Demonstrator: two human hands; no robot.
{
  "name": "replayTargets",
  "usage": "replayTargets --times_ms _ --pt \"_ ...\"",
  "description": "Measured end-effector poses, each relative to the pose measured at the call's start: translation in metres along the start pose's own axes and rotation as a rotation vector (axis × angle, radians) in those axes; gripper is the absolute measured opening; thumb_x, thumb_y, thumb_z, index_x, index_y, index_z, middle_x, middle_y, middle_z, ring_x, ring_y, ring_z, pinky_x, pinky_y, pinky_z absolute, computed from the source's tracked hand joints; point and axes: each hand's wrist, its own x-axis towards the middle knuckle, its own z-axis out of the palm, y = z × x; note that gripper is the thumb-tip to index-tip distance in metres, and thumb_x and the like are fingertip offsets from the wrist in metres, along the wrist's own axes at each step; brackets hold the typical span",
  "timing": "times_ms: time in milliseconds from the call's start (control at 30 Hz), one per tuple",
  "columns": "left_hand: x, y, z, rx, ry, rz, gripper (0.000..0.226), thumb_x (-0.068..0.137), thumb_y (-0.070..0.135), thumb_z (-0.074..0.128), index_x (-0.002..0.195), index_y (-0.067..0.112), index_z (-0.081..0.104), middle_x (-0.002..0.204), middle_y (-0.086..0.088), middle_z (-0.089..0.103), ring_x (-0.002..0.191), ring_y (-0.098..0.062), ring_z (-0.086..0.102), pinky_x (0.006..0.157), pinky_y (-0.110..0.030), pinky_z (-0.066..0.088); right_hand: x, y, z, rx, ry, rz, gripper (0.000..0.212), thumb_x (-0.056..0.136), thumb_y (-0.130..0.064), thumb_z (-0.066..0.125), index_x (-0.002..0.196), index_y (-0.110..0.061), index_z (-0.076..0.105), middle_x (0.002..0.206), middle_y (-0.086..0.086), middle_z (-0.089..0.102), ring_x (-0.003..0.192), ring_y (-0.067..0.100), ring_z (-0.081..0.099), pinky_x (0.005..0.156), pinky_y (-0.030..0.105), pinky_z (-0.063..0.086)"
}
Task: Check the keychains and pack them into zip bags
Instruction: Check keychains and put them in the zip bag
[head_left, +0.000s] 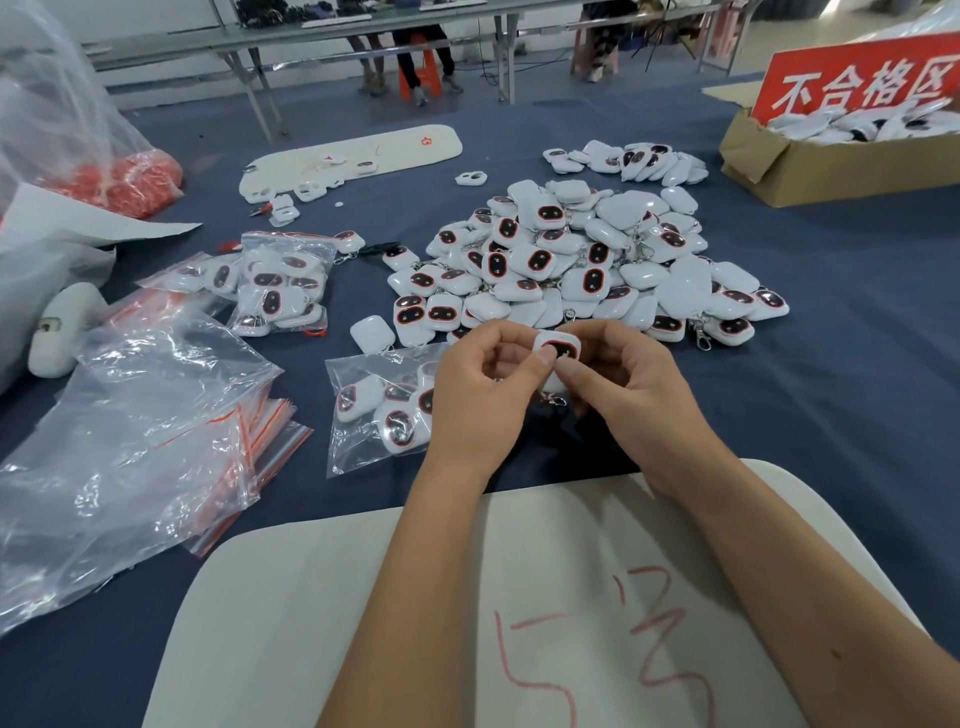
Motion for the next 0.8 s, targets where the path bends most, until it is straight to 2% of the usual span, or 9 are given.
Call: replayTargets --times_ms 133,233,300,433,500,567,633,700,800 --pt "-0.001 0.002 0.004 -0.002 0.027 0.005 0.005 0.091 0.009 0.076 0.094 0.007 0.074 0.080 -0.008 0.073 0.073 -0.015 0.065 0.072 -0.031 0.056 -0.001 0.000 0.001 -0.049 -0.034 -0.026 0.011 0.091 -0.027 0.076 0.102 -0.030 0.075 0.089 0.000 0.077 0.078 0.012 0.070 0.071 0.034 0.060" --pt "-0.001 0.001 0.005 0.043 0.068 0.028 0.008 0.096 0.014 0.072 0.089 0.011 0.073 0.077 -0.005 0.070 0.071 -0.019 0.062 0.073 -0.038 0.056 -0.001 0.000 0.000 -0.038 -0.007 -0.007 0.013 0.090 -0.021 0.076 0.097 -0.031 0.076 0.085 -0.002 0.078 0.073 0.008 0.068 0.068 0.024 0.056" --pt "-0.003 0.003 0.006 0.075 0.147 0.070 0.016 0.099 0.018 0.066 0.087 0.009 0.071 0.077 -0.007 0.071 0.073 -0.028 0.064 0.076 -0.047 0.058 -0.001 -0.001 0.001 -0.042 0.004 0.015 0.018 0.091 -0.011 0.077 0.094 -0.028 0.077 0.087 -0.004 0.079 0.076 0.007 0.071 0.070 0.019 0.054" --pt "-0.006 0.008 0.003 0.266 0.393 0.270 0.015 0.095 0.020 0.061 0.084 0.013 0.067 0.074 0.006 0.069 0.073 -0.015 0.065 0.073 -0.040 0.054 -0.001 -0.003 0.000 -0.024 0.011 0.048 0.019 0.093 -0.011 0.077 0.093 -0.030 0.079 0.085 -0.006 0.079 0.073 0.002 0.069 0.067 0.013 0.052" --pt "-0.005 0.008 -0.002 0.410 0.489 0.307 0.011 0.093 0.023 0.062 0.086 0.016 0.067 0.079 0.009 0.067 0.079 -0.017 0.062 0.075 -0.041 0.052 -0.001 -0.003 0.000 -0.043 0.017 0.064 0.017 0.092 -0.011 0.078 0.093 -0.028 0.079 0.082 -0.007 0.078 0.070 0.002 0.067 0.067 0.013 0.051" --pt "-0.003 0.005 -0.006 0.591 0.495 0.243 0.013 0.092 0.031 0.066 0.091 0.018 0.066 0.089 0.007 0.067 0.092 -0.021 0.056 0.081 -0.038 0.048 -0.001 -0.004 0.002 -0.061 0.040 0.075 0.016 0.091 -0.010 0.078 0.092 -0.026 0.078 0.079 -0.005 0.077 0.067 0.003 0.065 0.066 0.015 0.051" --pt "-0.002 0.001 -0.006 0.749 0.448 0.146 0.028 0.088 0.044 0.072 0.097 0.019 0.064 0.101 0.004 0.064 0.102 -0.023 0.049 0.084 -0.029 0.037 -0.001 -0.004 0.002 -0.065 0.062 0.083 0.014 0.092 -0.012 0.078 0.092 -0.027 0.078 0.081 -0.003 0.078 0.067 0.004 0.066 0.066 0.017 0.055" --pt "-0.001 0.000 -0.005 0.851 0.393 0.079 0.045 0.080 0.054 0.077 0.102 0.019 0.060 0.105 0.003 0.058 0.106 -0.024 0.045 0.087 -0.030 0.034 -0.001 -0.005 0.001 -0.072 0.069 0.075 0.015 0.092 -0.012 0.078 0.092 -0.027 0.078 0.083 -0.001 0.078 0.069 0.006 0.067 0.068 0.019 0.057" --pt "-0.001 0.000 -0.003 0.888 0.393 0.047 0.038 0.081 0.043 0.078 0.099 0.017 0.058 0.105 -0.001 0.055 0.105 -0.026 0.044 0.083 -0.029 0.031 -0.002 -0.002 0.001 -0.080 0.076 0.049 0.014 0.093 -0.011 0.076 0.092 -0.026 0.078 0.081 0.000 0.078 0.066 0.005 0.067 0.064 0.016 0.054"
